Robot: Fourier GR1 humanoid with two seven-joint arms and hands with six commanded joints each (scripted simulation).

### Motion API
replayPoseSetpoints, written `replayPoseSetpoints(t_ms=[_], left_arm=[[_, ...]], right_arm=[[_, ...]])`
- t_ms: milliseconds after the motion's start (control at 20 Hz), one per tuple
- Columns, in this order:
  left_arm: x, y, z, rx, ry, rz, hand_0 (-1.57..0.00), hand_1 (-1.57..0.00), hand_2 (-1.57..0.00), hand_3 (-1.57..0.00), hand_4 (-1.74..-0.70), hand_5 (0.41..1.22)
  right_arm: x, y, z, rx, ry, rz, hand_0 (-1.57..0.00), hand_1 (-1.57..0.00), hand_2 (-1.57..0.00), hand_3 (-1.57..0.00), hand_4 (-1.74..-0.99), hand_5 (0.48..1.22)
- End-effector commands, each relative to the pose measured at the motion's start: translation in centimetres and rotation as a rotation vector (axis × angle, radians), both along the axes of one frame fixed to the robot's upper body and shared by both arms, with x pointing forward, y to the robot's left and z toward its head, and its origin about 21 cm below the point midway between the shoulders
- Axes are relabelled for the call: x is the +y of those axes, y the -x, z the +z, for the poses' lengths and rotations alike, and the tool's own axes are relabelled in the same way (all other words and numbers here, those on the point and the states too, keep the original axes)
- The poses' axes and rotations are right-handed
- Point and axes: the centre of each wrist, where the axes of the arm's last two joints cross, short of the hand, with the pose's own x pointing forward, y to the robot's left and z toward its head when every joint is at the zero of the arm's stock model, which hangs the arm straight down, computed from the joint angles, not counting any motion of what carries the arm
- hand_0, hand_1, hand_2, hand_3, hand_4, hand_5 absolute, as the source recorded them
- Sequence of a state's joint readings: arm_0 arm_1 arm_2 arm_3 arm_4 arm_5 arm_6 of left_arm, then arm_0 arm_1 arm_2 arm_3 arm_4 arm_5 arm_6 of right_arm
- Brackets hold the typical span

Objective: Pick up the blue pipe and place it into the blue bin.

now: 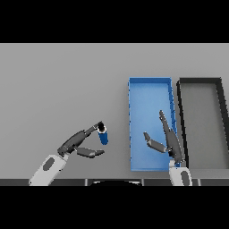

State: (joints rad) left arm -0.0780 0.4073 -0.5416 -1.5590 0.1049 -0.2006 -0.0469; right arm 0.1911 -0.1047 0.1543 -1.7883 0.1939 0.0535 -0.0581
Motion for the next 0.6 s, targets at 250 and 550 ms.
replayPoseSetpoints(t_ms=[250,550], left_arm=[[-2.8,-1.8,-1.4,-0.009,-0.021,-0.032,0.00,0.00,0.00,0.00,-1.13,0.462],[-5.0,-2.5,-1.7,-0.009,0.127,-0.035,0.00,-0.04,-0.11,-0.04,-1.27,0.585]], right_arm=[[-0.7,-0.2,0.3,-0.001,0.006,-0.025,0.00,0.00,0.00,0.00,-1.201,0.605],[-0.5,-0.1,0.2,0.015,0.002,-0.032,0.00,0.00,0.00,0.00,-1.196,0.603]])
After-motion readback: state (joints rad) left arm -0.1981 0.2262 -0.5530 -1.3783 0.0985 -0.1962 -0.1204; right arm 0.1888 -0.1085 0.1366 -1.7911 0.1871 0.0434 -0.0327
